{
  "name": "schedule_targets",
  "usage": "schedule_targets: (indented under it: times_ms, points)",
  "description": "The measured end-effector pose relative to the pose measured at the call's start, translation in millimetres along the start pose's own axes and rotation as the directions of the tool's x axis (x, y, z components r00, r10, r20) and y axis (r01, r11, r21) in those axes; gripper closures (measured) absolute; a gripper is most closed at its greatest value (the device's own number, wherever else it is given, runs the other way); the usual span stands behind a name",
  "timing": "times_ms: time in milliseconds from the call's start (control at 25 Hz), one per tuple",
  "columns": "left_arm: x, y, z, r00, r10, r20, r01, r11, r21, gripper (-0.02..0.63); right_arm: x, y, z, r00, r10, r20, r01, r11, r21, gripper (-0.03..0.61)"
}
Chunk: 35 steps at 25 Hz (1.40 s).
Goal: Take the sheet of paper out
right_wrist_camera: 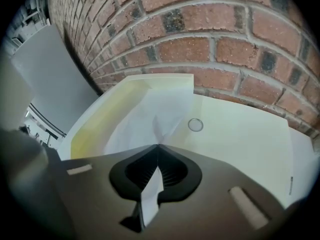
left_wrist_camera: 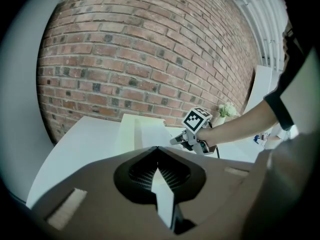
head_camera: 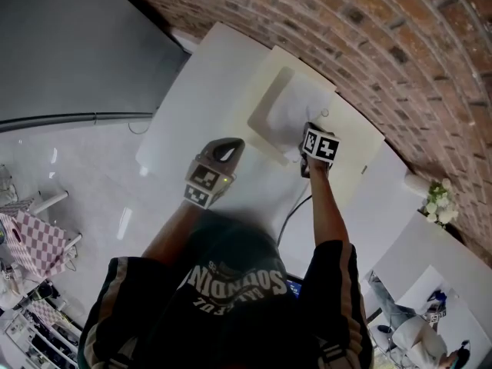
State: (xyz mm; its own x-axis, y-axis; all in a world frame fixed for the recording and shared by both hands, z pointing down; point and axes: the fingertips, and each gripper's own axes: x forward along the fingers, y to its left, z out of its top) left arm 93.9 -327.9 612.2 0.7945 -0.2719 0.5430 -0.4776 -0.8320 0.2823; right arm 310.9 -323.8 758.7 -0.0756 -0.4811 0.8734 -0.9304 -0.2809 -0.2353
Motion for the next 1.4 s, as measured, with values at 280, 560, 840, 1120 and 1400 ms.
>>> schedule_targets:
  times_ms: [280, 560, 840, 1120, 1400]
  points:
    - [3, -11, 4, 1.000, -0.019, 0.007, 0.019, 1.000, 0.008, 0.603, -12, -17, -5, 1.000, -0.027, 0.010, 0.026, 1.000, 0.016, 0.575]
    - [1, -19, 6, 0.999, -0.036, 0.013, 0.036, 0.999, 0.026, 0.603, -25, -29, -12, 0.999, -0.049, 0.021, 0.048, 0.998, 0.031, 0.575]
    - [-8, -23, 10, 0.999, -0.038, 0.033, 0.037, 0.999, 0.038, 0.603, -45, -41, -20, 0.996, -0.084, 0.040, 0.083, 0.996, 0.045, 0.575]
    - [-17, -30, 12, 0.998, -0.047, 0.046, 0.044, 0.997, 0.063, 0.603, -67, -52, -33, 0.990, -0.123, 0.063, 0.119, 0.991, 0.065, 0.575]
    - [-30, -33, 17, 0.996, -0.049, 0.076, 0.043, 0.996, 0.077, 0.603, -93, -60, -43, 0.980, -0.166, 0.107, 0.156, 0.983, 0.091, 0.575]
